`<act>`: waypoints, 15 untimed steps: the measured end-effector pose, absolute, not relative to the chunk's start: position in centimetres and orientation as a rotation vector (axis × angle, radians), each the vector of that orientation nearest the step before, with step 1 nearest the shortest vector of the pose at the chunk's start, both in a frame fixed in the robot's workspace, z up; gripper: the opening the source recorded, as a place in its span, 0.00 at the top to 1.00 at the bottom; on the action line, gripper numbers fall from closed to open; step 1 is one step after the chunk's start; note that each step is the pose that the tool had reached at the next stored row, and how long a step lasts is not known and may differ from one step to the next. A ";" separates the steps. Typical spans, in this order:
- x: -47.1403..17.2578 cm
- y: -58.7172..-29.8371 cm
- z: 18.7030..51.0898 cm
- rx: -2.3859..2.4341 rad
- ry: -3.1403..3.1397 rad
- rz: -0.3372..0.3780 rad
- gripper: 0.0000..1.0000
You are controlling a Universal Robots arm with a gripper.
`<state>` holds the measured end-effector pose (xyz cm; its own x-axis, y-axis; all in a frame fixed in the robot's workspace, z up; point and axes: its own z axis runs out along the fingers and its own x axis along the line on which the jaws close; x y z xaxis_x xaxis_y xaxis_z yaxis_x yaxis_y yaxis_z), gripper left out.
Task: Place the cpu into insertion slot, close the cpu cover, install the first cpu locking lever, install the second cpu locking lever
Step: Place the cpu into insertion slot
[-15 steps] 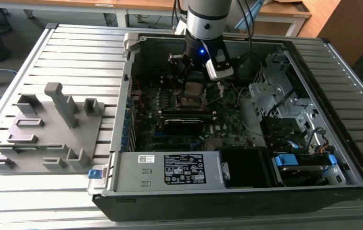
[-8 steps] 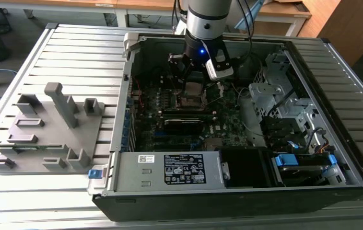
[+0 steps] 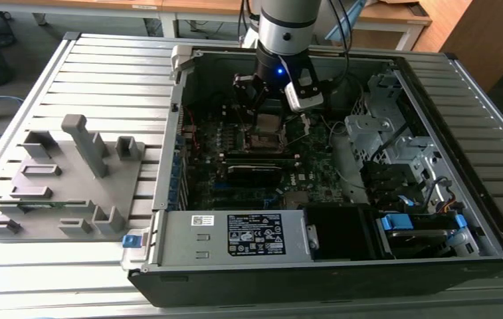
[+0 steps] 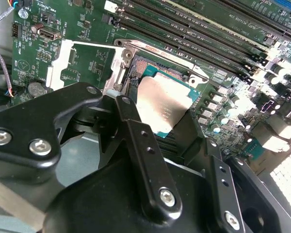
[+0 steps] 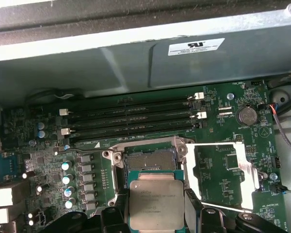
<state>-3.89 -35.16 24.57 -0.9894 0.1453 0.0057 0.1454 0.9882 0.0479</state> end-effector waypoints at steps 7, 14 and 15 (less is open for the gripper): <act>-3.9 -35.2 24.5 -0.322 -3.123 -0.075 0.46; -3.9 -35.2 24.5 -0.326 -3.123 -0.075 0.46; -3.9 -35.2 24.5 -0.326 -3.123 -0.075 0.46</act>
